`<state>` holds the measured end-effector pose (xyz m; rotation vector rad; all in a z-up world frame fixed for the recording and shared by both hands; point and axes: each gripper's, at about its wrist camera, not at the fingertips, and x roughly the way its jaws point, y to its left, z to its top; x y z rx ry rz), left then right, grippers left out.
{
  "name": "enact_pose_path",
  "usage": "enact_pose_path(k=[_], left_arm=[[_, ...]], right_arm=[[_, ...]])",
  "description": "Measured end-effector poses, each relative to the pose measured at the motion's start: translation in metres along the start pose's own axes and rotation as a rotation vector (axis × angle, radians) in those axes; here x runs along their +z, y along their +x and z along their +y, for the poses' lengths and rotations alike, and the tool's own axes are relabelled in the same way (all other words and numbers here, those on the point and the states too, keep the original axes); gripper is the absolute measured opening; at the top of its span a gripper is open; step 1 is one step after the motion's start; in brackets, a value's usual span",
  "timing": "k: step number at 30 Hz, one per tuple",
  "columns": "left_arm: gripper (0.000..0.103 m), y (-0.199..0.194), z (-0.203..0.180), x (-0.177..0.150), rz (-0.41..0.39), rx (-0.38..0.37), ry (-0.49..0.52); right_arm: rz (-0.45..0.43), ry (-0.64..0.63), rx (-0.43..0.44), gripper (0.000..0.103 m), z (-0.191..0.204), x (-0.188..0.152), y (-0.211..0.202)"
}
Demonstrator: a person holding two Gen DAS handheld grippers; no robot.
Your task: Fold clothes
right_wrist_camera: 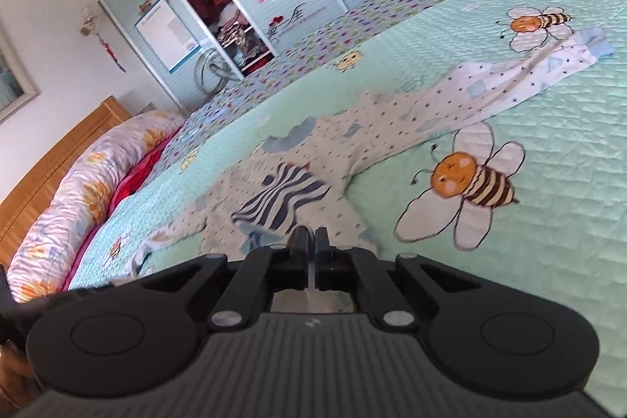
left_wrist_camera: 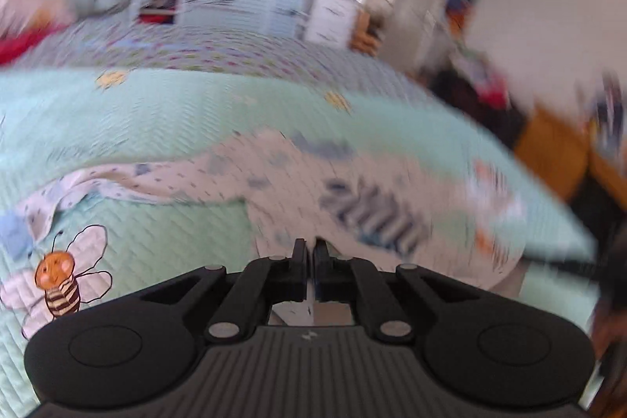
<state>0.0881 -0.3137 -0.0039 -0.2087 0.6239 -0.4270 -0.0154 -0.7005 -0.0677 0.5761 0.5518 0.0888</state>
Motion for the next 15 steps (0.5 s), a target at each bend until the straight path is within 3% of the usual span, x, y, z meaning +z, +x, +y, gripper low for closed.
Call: enact_pose_path(k=[3,8,9,13,15], left_arm=[[0.002,0.005,0.013,0.022,0.000,0.006,-0.103],[0.002,0.029,0.011,0.029,0.060,0.054,-0.093],[0.002,0.033,0.010,0.029,0.068,0.053,-0.092],[0.002,0.031,0.011,0.023,0.074,0.042,-0.083],[0.002,0.031,0.013,0.023,0.068,0.034,-0.088]], right_arm=[[0.000,-0.031,-0.009,0.002,-0.003,0.008,0.017],[0.044,-0.085,-0.041,0.010,-0.003,0.011,0.052],[0.047,-0.086,-0.068,0.018,-0.003,0.009,0.054],[-0.025,-0.047,-0.144,0.037,-0.003,-0.010,0.021],[-0.012,-0.019,-0.125,0.043,0.001,-0.028,0.002]])
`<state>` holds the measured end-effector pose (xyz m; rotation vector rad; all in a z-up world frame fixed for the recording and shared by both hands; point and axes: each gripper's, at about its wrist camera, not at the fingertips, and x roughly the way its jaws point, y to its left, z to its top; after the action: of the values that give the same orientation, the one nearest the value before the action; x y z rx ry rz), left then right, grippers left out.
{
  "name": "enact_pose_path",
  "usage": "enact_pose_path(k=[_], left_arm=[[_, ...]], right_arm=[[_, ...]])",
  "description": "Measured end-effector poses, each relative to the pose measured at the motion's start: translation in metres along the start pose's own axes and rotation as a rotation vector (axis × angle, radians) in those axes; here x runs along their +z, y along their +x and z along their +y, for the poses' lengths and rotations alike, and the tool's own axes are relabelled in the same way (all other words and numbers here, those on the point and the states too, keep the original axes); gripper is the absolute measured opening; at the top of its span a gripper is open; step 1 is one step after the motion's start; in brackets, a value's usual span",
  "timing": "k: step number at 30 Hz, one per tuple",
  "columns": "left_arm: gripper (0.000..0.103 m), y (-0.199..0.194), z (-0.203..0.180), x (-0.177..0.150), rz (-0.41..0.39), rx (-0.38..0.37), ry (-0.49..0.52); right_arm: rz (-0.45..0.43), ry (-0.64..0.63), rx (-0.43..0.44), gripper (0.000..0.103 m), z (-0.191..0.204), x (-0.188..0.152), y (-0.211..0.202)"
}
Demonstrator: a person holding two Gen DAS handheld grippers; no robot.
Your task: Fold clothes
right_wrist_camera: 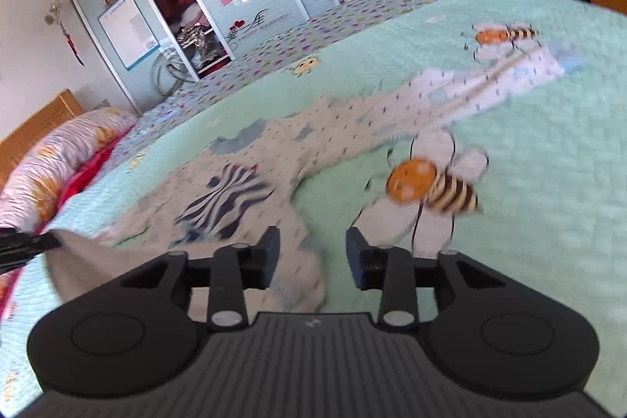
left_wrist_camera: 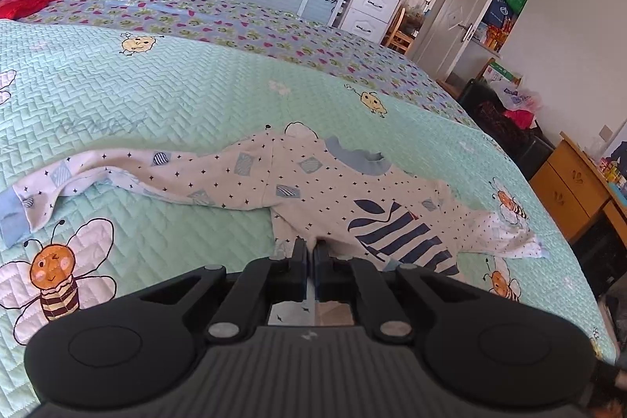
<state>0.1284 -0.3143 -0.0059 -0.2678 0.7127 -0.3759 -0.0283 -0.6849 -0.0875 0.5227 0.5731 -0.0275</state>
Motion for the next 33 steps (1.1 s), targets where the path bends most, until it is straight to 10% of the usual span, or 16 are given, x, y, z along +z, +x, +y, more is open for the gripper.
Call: enact_pose_path(k=[16,21,33], left_arm=[[0.002,0.000,-0.005,-0.001,0.012,-0.009,0.031],[0.002,0.001,-0.003,0.003,0.001,0.008,0.012],[0.002,-0.085,-0.032,0.031,-0.102,0.067,0.242]], right_arm=[[0.066,-0.075,-0.153,0.041,0.067,-0.075,0.029],[0.037,-0.134,-0.182,0.012,0.063,-0.081,0.030],[-0.055,-0.220,-0.083,0.001,0.036,0.028,-0.082]])
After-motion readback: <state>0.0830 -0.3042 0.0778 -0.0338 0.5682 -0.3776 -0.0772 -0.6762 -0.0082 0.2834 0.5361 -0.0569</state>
